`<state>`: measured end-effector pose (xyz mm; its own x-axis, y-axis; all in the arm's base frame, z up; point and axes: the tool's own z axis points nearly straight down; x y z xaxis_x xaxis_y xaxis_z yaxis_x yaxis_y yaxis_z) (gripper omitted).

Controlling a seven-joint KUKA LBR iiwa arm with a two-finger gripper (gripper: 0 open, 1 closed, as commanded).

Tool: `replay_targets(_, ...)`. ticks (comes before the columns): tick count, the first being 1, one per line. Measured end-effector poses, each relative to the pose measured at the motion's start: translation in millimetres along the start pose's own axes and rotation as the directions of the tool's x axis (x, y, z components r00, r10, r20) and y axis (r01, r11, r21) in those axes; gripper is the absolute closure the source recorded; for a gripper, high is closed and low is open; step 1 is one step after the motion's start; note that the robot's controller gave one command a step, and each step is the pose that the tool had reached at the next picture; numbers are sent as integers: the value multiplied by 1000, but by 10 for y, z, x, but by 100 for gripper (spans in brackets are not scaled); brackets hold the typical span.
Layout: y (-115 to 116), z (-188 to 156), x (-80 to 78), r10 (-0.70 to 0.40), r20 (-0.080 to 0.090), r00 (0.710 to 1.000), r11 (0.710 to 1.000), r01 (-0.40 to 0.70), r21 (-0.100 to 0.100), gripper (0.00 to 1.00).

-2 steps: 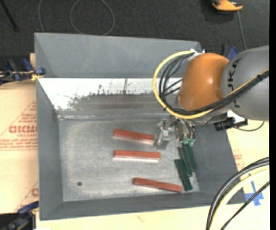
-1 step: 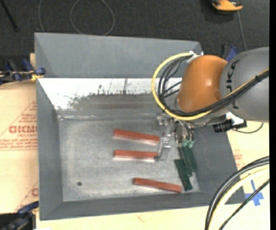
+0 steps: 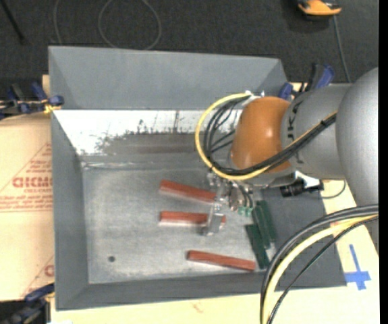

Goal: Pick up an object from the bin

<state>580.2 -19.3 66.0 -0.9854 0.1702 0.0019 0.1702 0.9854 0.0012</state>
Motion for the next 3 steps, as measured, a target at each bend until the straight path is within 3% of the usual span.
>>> replay_targets(1, -1, -49, -17, 2, 7, 1000, 1000, -2, -1, 100)
replay_targets(2, 181, -1421, -183, -317, 13, 948, 948, 317, 4, 100)
replay_targets(3, 178, -1387, -167, -315, 6, 949, 949, 315, 2, 0)
